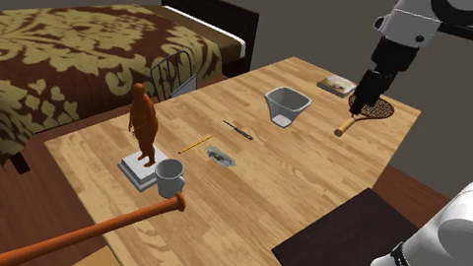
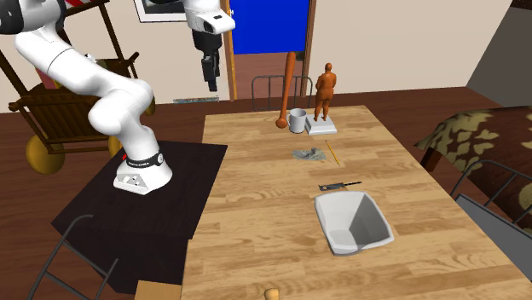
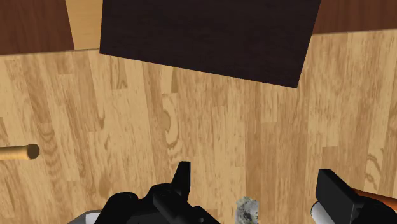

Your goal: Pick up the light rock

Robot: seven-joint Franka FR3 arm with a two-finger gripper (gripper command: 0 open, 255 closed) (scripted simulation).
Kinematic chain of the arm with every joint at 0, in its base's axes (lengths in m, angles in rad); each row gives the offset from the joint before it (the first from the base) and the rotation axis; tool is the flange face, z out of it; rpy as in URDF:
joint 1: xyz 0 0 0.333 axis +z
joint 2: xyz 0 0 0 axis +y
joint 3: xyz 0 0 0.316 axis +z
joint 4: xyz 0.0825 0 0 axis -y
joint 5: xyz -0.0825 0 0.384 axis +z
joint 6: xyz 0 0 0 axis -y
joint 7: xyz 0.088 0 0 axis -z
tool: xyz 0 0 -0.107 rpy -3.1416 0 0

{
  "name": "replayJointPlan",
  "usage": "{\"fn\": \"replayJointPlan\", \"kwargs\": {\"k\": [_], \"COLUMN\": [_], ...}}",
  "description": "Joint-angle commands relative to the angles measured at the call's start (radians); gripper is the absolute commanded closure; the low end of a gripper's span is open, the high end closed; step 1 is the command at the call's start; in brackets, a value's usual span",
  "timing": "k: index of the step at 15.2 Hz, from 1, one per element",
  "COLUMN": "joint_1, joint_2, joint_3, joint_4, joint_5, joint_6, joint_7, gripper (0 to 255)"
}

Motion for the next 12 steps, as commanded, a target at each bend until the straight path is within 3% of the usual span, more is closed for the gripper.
{"fn": "replayJointPlan", "kwargs": {"k": [1,12], "joint_1": [0.000,0.017], "joint_2": [0.000,0.427], "joint_3": [0.000,0.130], "joint_4": [0.000,0.105], "joint_5": [0.000,-0.013], "joint_6": [0.000,0.253], "joint_7": [0.000,0.104], "gripper": [0,0]}}
